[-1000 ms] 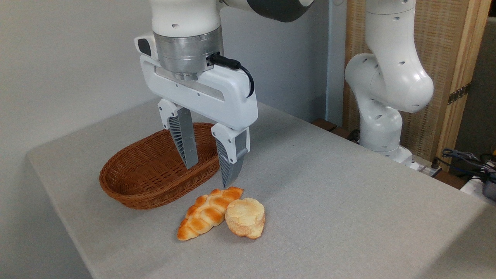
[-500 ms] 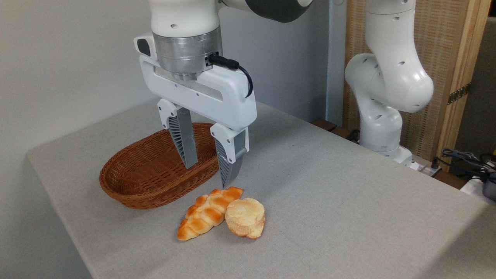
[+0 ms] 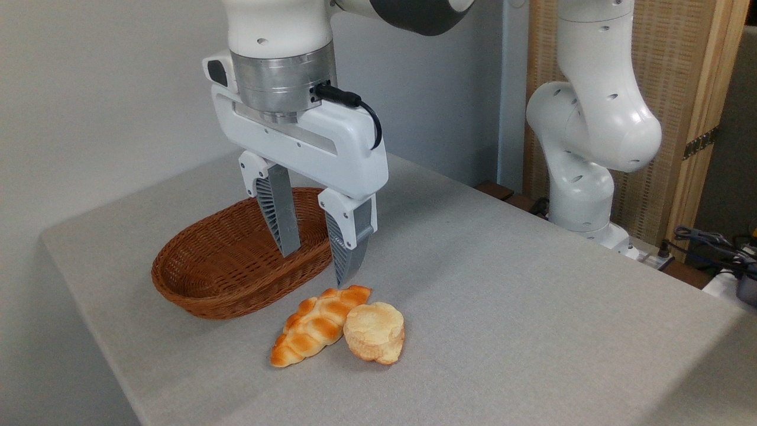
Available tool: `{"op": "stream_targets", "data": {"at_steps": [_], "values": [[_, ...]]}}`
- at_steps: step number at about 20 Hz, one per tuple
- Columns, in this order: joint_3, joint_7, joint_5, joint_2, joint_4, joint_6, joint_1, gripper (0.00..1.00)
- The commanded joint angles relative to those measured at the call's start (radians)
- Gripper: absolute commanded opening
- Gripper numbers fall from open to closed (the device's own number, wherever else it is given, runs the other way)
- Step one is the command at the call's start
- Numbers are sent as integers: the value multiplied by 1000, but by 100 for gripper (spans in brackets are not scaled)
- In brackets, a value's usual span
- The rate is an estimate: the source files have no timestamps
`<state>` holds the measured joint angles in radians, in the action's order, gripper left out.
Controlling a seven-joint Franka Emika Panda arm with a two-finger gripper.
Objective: Put bread into the basket
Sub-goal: 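Move the open gripper over the round pale bun and lower it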
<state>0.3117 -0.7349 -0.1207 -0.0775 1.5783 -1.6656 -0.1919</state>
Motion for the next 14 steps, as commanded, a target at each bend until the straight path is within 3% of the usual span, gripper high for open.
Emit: {"op": "stream_targets", "data": {"at_steps": [1, 10, 14], "values": [[-16, 3, -16, -5, 3, 1, -6, 100], [-94, 5, -17, -5, 72, -9, -8, 100], [-97, -4, -14, 1, 135, -42, -8, 100]]}}
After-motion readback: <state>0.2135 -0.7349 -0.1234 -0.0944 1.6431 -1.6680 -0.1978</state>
